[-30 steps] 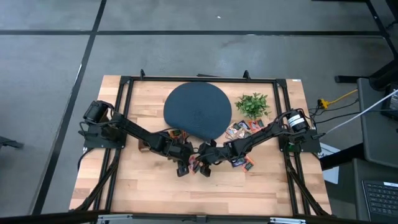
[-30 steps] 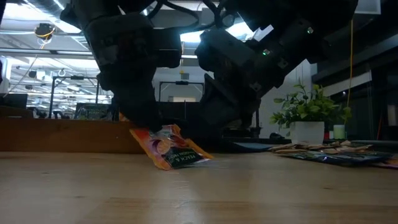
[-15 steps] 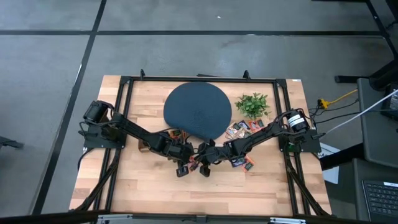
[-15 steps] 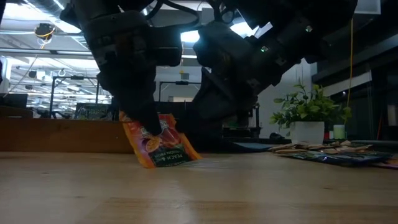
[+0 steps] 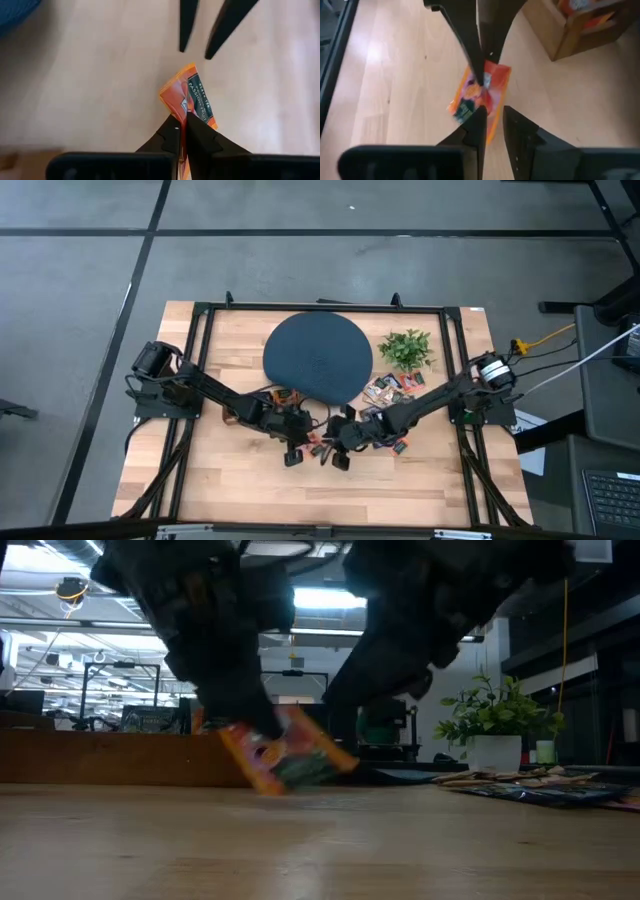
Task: Pick & Place Tea
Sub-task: Put the orange tea bag into the right section of the wooden organizer
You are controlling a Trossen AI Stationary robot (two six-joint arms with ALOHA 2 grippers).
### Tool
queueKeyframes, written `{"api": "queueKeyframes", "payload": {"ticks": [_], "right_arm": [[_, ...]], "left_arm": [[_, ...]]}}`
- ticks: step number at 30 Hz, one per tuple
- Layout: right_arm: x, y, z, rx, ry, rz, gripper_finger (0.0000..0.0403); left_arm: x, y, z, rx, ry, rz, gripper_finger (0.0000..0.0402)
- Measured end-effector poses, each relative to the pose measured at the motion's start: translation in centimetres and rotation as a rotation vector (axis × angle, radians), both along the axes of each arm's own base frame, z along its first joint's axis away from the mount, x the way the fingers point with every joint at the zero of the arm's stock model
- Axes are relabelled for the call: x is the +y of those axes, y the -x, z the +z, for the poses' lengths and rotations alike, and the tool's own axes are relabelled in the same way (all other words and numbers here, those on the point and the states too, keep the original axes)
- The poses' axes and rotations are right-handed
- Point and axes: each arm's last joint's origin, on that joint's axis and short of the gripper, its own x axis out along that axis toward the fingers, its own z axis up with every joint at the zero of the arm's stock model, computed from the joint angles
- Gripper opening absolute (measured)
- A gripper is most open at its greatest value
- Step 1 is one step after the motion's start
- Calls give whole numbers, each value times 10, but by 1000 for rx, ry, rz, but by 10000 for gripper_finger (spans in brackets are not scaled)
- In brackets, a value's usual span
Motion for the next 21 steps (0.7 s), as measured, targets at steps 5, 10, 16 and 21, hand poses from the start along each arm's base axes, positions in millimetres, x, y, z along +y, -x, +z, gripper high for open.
{"api": "queueKeyframes", "payload": {"ticks": [5, 10, 16, 21], "right_arm": [[7, 12, 10, 4, 67, -59, 75], [9, 13, 21, -51, 77, -86, 76], [11, 9, 28, -135, 44, -94, 76], [10, 2, 39, -265, 64, -122, 76]], "left_arm": [[8, 23, 5, -209, 92, 56, 8], [17, 51, 16, -437, 107, 142, 8], [21, 75, 32, -654, 33, 218, 8], [18, 81, 45, -755, -70, 242, 8]]}}
